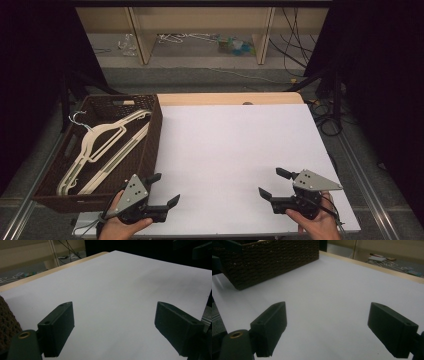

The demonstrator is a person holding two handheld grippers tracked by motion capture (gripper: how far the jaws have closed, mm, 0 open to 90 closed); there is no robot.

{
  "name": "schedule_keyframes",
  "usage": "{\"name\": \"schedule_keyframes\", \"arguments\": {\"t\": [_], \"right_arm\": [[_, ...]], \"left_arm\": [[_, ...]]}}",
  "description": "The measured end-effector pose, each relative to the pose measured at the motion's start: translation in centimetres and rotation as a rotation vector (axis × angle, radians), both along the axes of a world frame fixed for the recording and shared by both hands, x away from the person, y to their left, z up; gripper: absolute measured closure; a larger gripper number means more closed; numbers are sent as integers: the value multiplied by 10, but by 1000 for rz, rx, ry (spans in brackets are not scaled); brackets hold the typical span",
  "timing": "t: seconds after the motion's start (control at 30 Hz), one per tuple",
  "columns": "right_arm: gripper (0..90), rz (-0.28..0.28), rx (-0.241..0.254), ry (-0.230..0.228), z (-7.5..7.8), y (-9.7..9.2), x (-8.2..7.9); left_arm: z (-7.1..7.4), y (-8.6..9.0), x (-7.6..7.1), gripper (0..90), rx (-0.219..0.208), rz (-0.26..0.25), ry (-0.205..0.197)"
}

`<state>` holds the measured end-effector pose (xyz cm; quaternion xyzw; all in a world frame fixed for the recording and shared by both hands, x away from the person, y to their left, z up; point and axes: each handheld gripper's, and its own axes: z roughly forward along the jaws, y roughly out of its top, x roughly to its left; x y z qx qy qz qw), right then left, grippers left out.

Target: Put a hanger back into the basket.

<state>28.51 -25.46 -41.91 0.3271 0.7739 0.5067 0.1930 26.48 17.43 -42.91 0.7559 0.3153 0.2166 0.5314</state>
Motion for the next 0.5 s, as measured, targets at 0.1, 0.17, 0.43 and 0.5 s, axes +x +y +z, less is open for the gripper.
{"name": "schedule_keyframes", "arguments": {"t": [0.1,0.17,0.43,0.5], "right_arm": [[166,-9,22,-17,-1,-2,-3],[165,-21,18,-26,-1,-4,-5],[164,-28,20,-46,-1,-6,-6],[164,-24,20,-43,-1,-6,-6]], "left_arm": [[1,2,0,161,-12,14,-6],[1,2,0,161,-22,21,-7],[1,5,1,161,-12,18,-20],[1,5,1,161,-11,19,-21]]}}
